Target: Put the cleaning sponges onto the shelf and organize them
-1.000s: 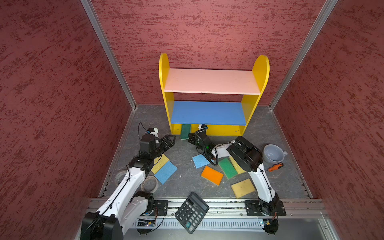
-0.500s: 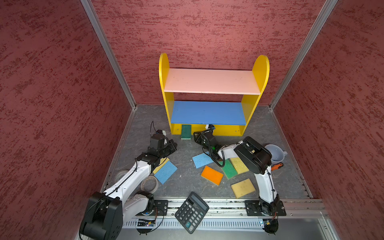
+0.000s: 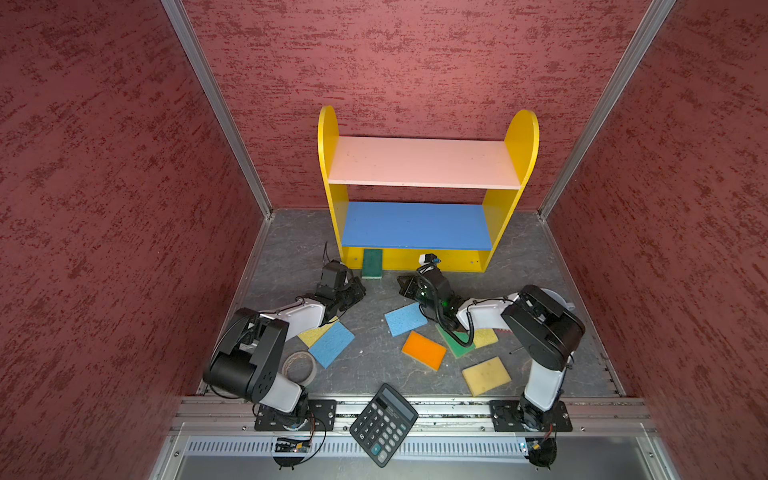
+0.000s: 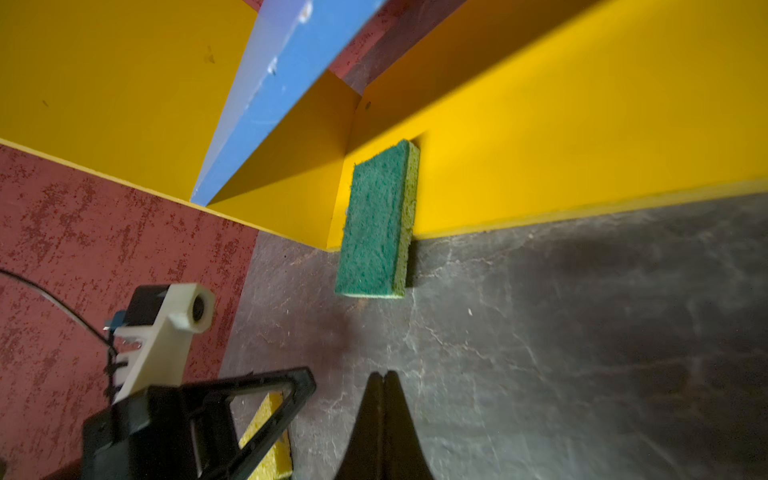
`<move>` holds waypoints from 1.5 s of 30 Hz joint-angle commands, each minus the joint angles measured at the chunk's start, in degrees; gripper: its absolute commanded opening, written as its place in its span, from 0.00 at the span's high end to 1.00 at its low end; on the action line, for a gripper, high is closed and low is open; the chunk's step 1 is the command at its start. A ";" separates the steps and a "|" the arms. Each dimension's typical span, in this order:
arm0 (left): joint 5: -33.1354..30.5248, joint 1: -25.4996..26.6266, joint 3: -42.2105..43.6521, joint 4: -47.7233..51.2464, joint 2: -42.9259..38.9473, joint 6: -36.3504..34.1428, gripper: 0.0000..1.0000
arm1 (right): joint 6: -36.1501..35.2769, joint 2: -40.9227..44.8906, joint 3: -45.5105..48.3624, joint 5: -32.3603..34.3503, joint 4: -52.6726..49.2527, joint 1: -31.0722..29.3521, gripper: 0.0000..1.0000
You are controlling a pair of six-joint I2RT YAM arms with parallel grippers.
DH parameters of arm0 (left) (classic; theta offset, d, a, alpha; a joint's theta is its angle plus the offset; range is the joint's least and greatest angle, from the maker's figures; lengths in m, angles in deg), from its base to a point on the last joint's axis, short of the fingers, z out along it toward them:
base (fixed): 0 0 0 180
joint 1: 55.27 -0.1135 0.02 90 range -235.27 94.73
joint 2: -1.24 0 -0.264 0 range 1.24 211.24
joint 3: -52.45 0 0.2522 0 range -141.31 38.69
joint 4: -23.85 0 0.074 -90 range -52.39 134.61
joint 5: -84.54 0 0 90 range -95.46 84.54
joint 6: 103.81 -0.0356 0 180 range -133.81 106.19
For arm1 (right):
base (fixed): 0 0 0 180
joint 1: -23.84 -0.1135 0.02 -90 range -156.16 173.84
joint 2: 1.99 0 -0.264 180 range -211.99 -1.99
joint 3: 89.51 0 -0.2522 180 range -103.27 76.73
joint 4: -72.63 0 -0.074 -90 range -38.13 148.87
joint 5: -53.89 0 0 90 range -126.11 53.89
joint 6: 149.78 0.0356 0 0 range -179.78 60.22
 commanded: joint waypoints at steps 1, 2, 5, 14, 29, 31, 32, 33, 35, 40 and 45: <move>-0.21 0.15 -1.12 -6.78 3.30 3.41 1.00 | -1.06 3.84 2.66 -0.79 -2.08 0.14 1.00; -0.29 0.27 -1.33 -7.95 4.52 4.05 1.00 | -1.57 4.75 3.34 -0.48 -2.28 0.14 1.00; -0.26 0.26 -2.46 -10.78 9.14 6.05 1.00 | -3.38 6.58 4.53 0.41 -3.12 0.12 1.00; 1.23 0.20 -2.30 -27.59 21.36 13.84 1.00 | -6.73 10.07 1.98 -1.94 -7.93 0.67 1.00; -2.87 0.19 -7.77 -25.51 27.11 14.06 1.00 | -5.97 9.62 3.69 -2.41 -8.04 1.26 1.00; -3.27 0.00 -7.75 -25.25 27.03 13.94 1.00 | -5.85 9.10 3.57 -2.72 -7.76 1.28 1.00; -3.37 -0.16 -7.75 -24.99 26.87 13.73 1.00 | -5.74 8.88 3.49 -2.82 -7.64 1.28 1.00; -3.34 -0.39 -7.69 -24.82 26.78 13.62 1.00 | -5.62 8.60 3.50 -2.91 -7.60 1.27 1.00; -3.01 -1.08 -7.63 -24.80 26.84 13.48 1.00 | -5.50 7.98 3.46 -3.23 -7.47 1.28 1.00; -2.80 -2.88 -5.76 -26.20 26.58 13.85 1.00 | -4.94 6.43 3.29 -4.26 -7.34 1.28 1.00; -3.02 -3.41 -3.20 -28.35 25.86 14.02 1.00 | -4.53 5.46 2.82 -5.18 -7.29 1.26 1.00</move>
